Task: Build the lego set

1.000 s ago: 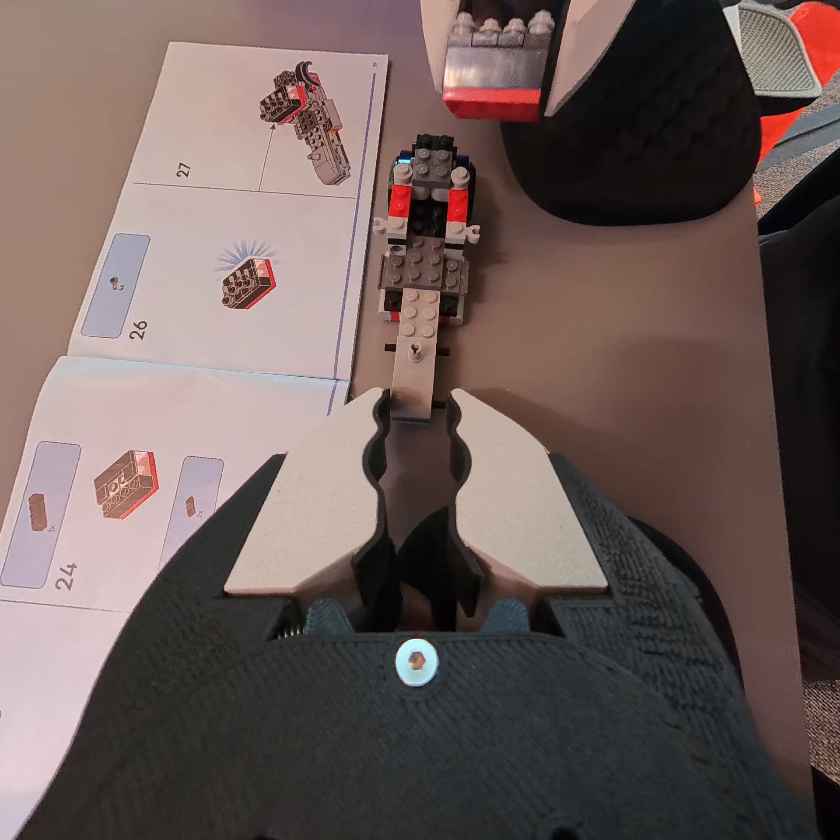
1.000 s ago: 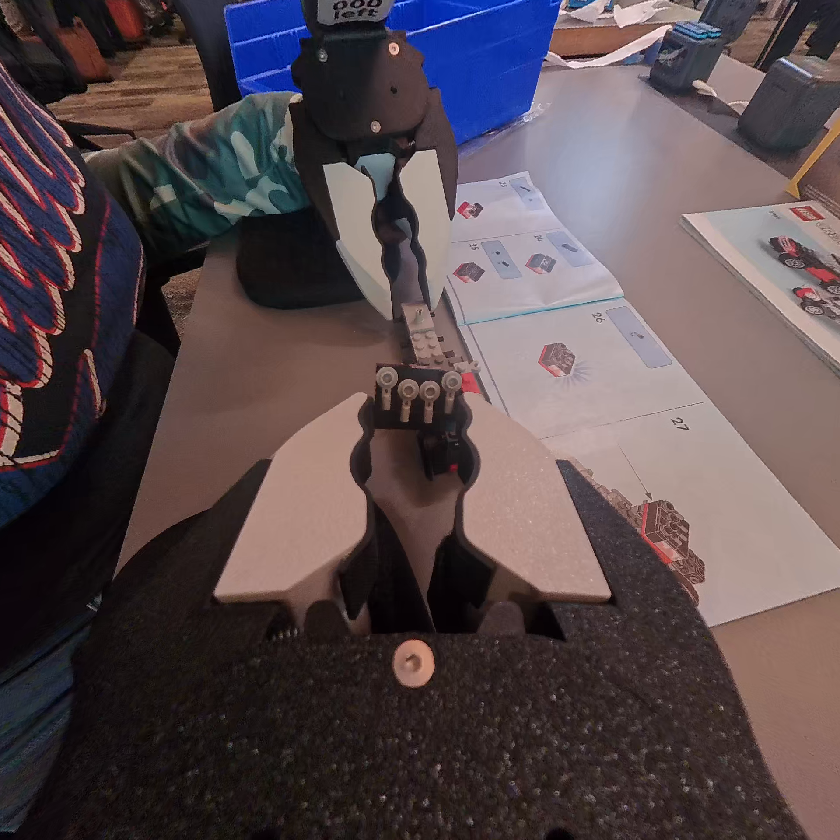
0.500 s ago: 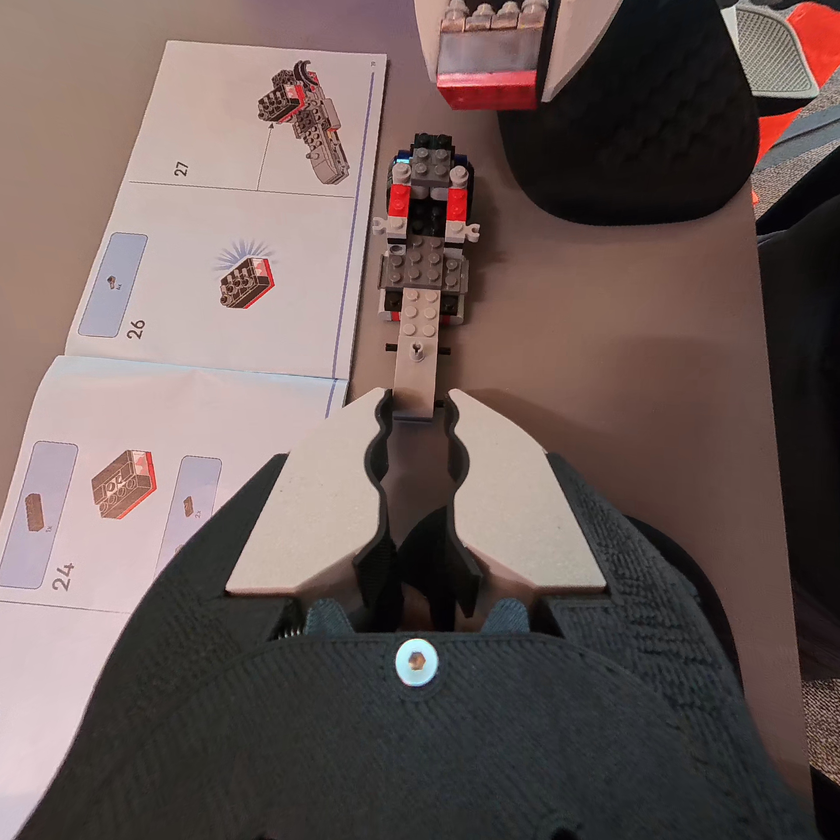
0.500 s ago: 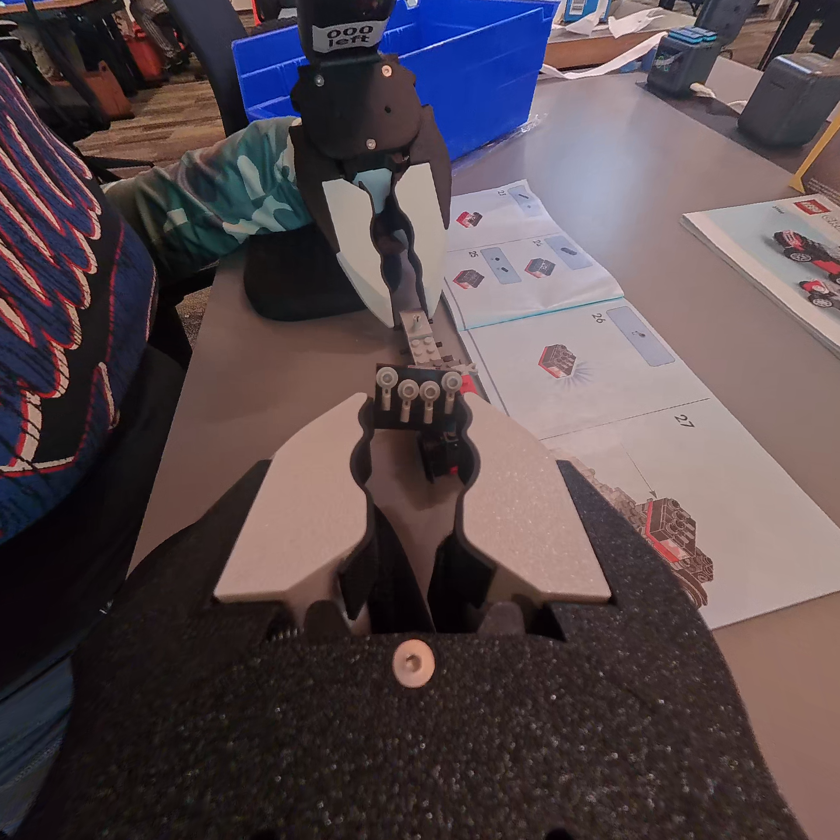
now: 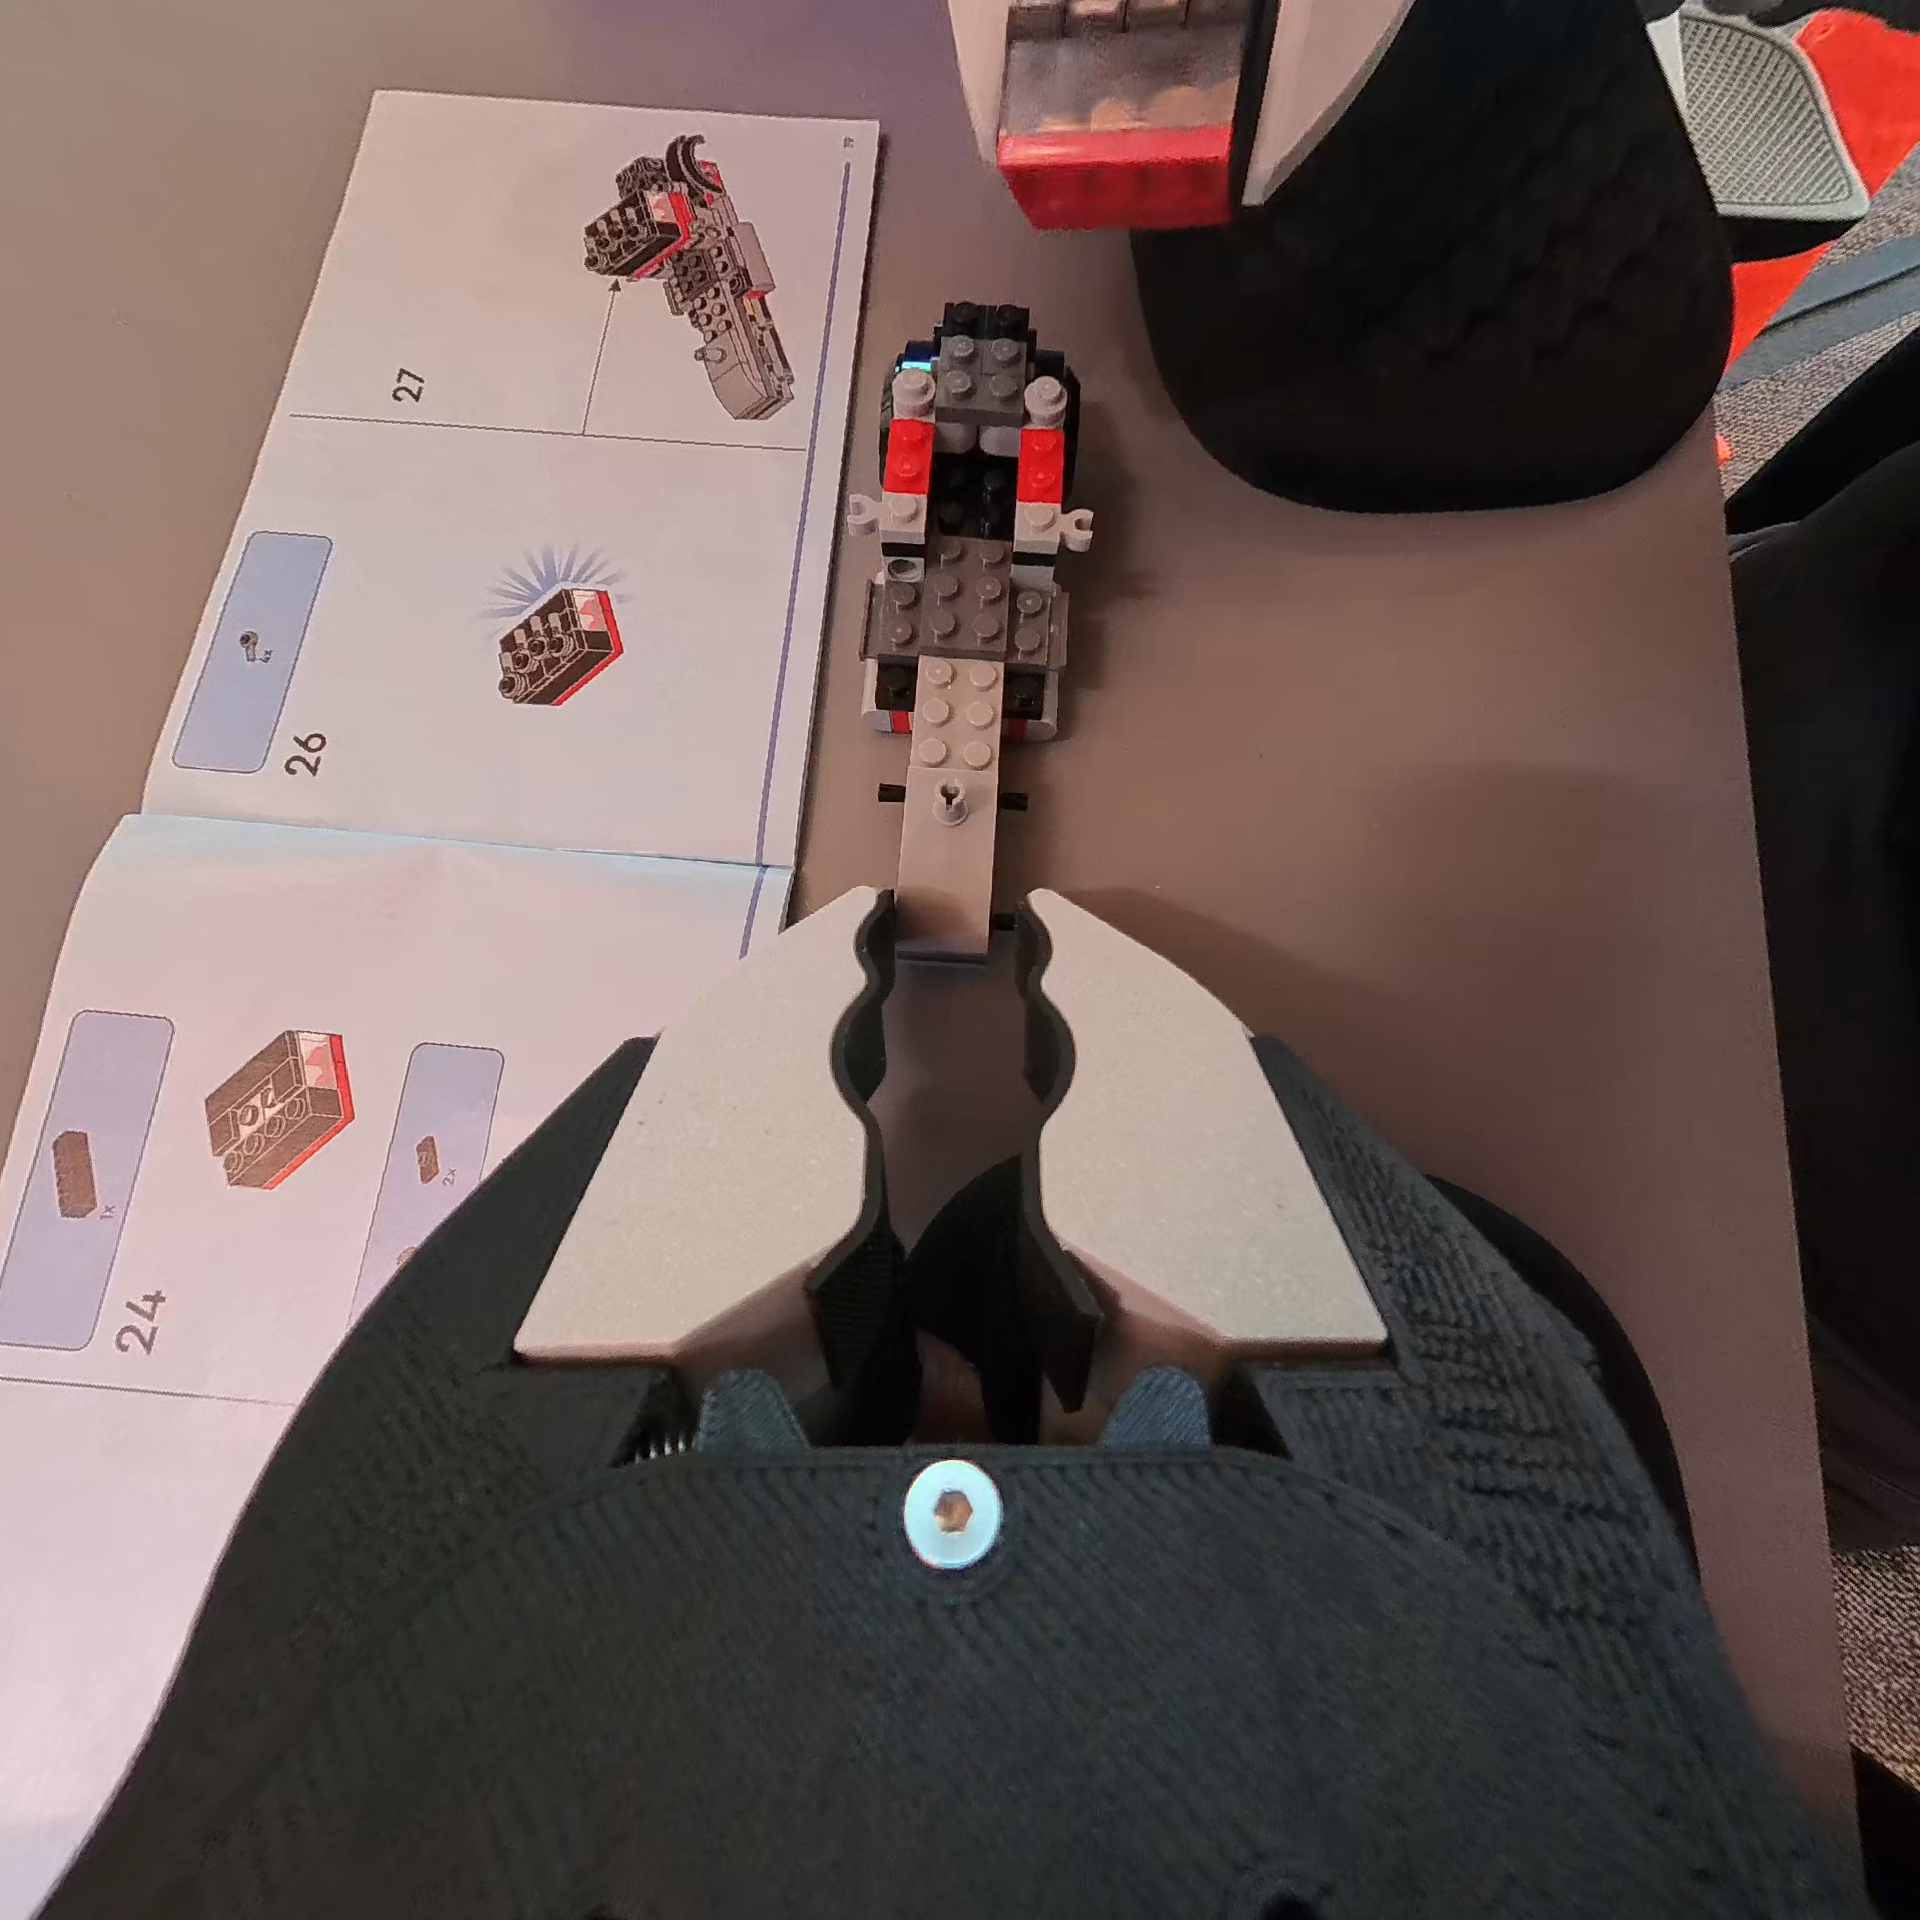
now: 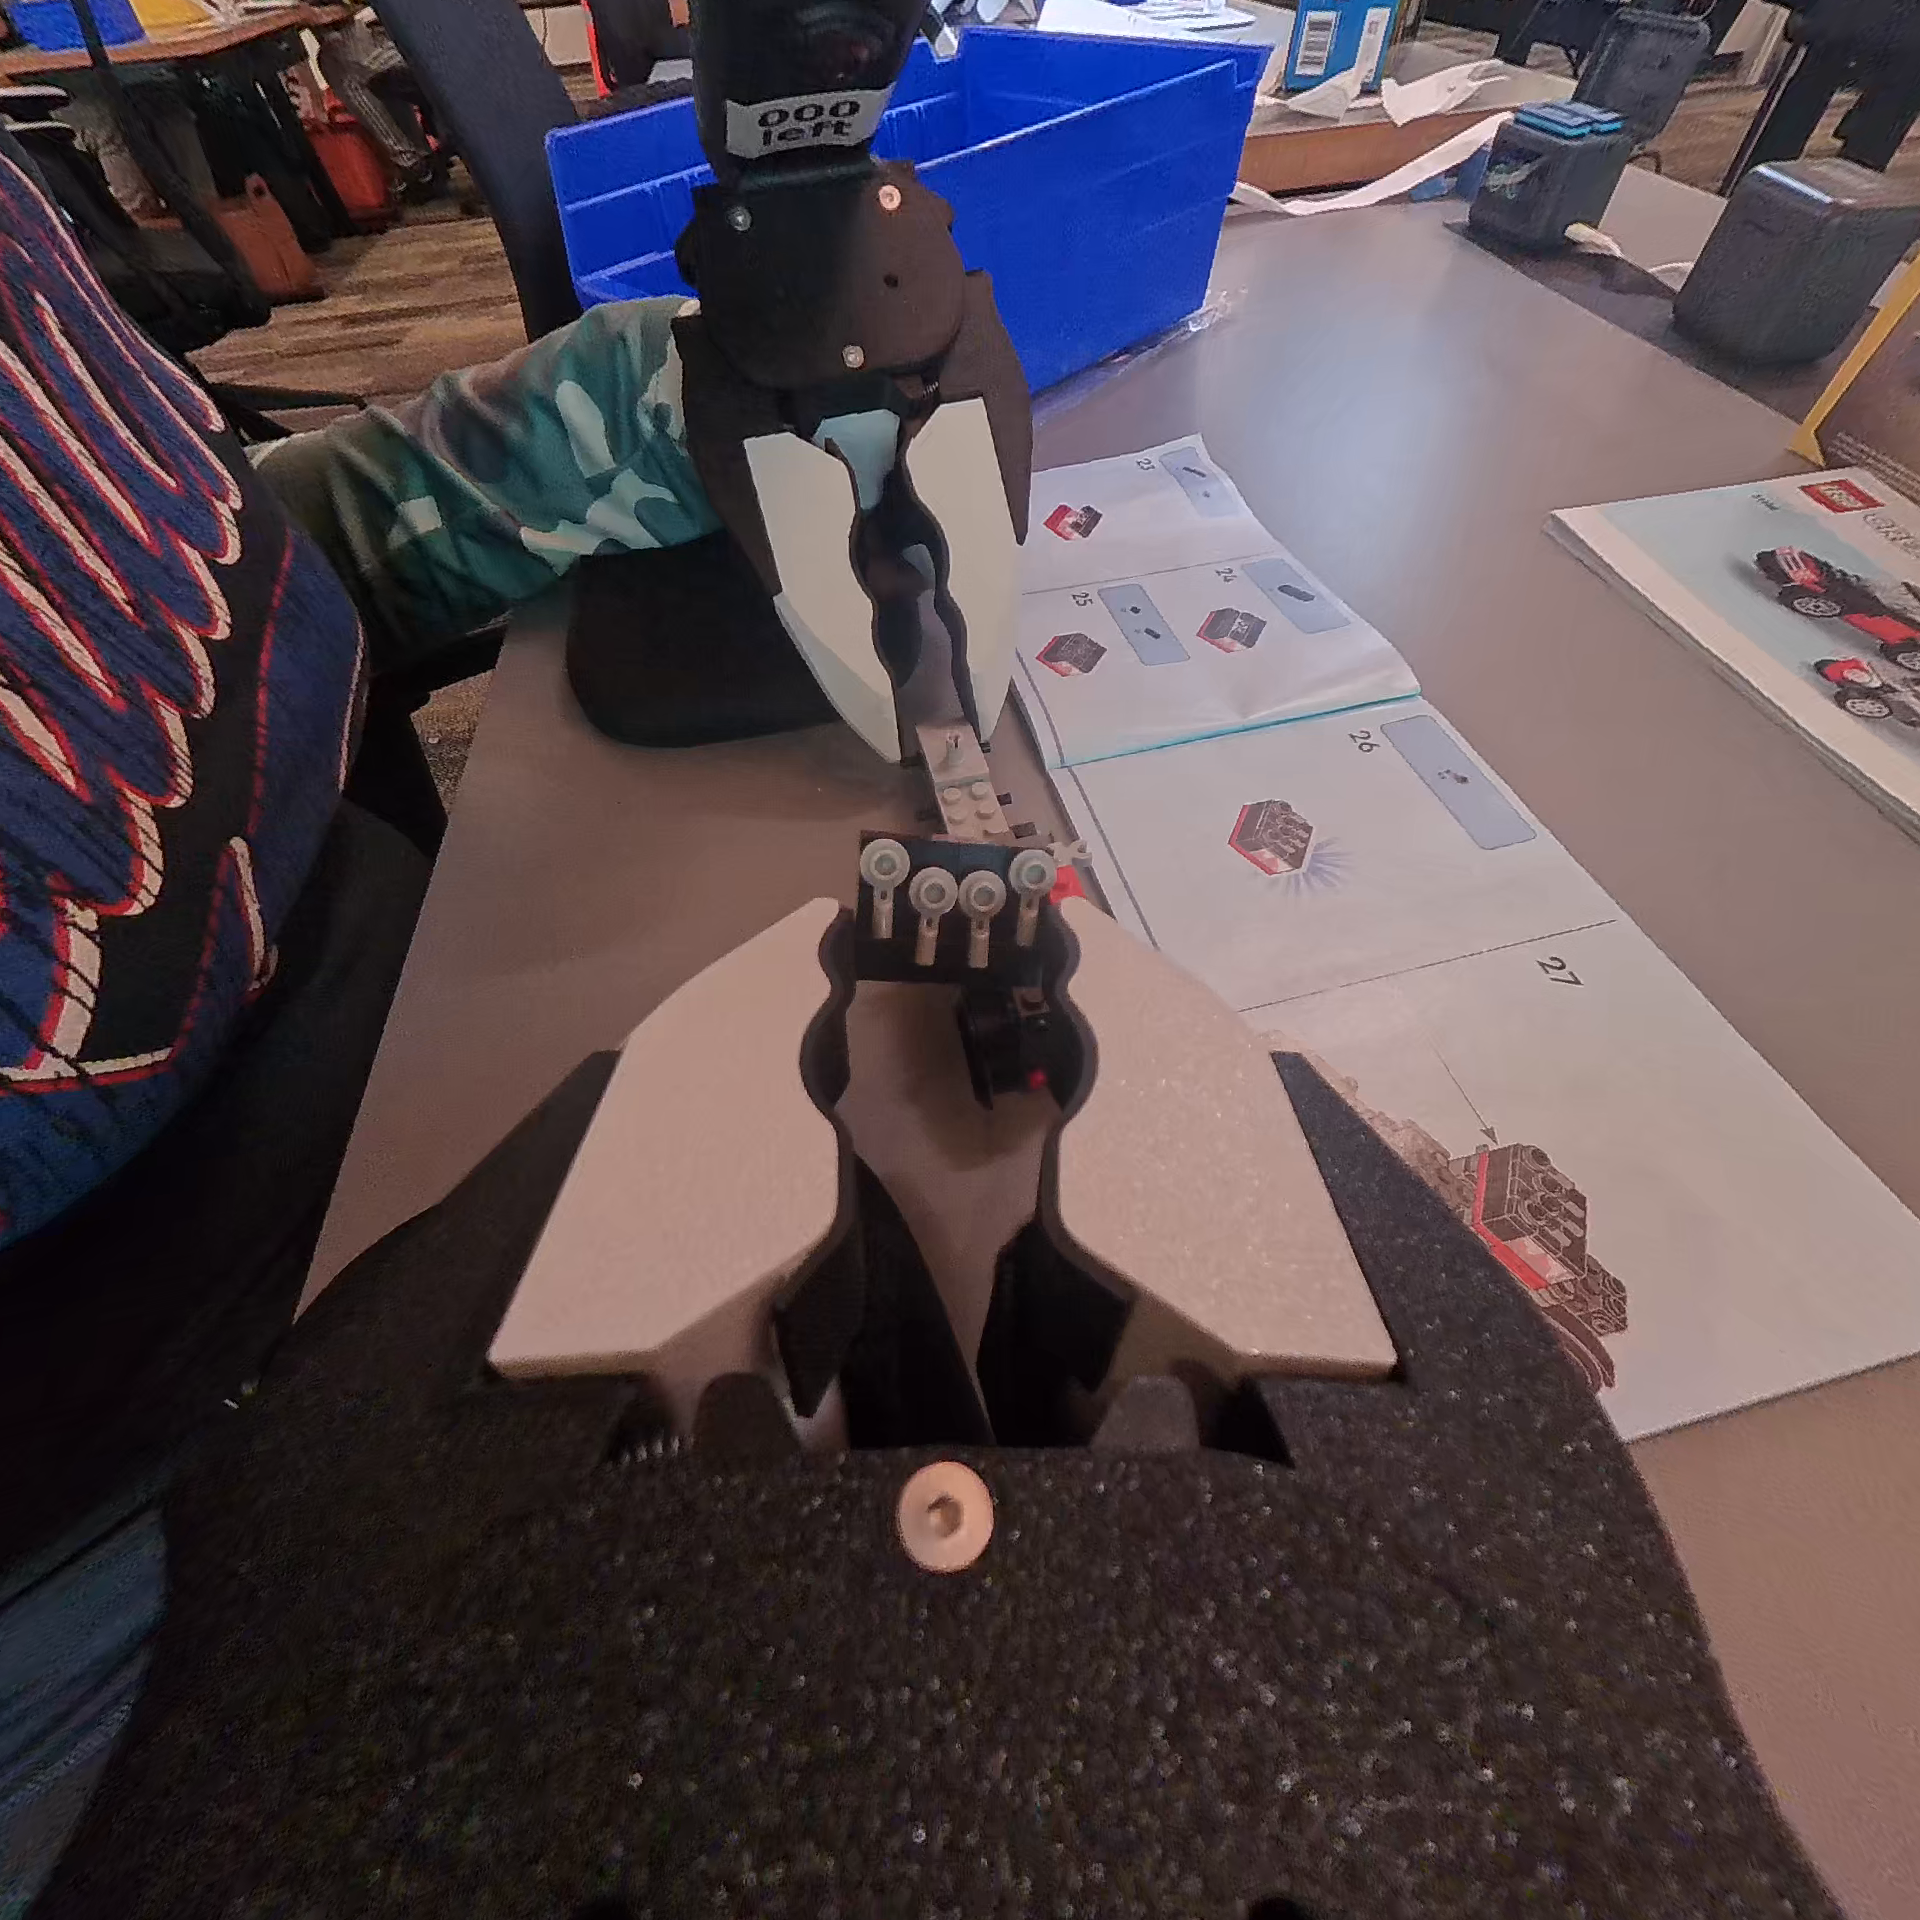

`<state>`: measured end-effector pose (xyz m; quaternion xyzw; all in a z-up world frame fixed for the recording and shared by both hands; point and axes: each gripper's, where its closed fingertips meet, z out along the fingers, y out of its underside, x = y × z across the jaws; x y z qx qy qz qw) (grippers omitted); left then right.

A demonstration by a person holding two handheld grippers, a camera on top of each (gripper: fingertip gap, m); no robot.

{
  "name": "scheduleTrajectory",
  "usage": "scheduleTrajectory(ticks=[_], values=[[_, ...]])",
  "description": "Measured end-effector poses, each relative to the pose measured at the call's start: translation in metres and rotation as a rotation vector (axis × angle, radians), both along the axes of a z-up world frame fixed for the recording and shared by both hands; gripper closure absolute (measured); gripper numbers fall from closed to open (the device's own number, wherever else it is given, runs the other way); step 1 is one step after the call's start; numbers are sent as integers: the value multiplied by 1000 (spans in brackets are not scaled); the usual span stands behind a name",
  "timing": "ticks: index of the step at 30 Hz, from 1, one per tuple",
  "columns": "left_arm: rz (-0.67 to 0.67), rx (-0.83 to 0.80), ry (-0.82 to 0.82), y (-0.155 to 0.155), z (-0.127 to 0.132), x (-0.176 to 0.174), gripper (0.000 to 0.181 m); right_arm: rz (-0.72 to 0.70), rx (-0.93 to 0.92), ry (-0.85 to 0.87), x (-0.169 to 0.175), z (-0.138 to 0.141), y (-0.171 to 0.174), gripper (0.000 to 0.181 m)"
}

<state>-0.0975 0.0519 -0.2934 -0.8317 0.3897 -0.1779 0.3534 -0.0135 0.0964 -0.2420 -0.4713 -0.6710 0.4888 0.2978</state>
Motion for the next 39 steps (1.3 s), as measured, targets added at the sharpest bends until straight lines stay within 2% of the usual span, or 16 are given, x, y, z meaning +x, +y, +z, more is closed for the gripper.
scheduleTrajectory(ticks=[22, 31, 39], values=[[-19, 3, -19, -2, 2, 2, 152, 3, -51, 156, 9, 22, 2, 147], [-17, 1, -23, -2, 2, 1, 151, -31, -242, 376, 24, 56, 20, 147], [-16, 0, -20, -2, 2, 1, 151, -18, -131, 255, 13, 38, 9, 147]])
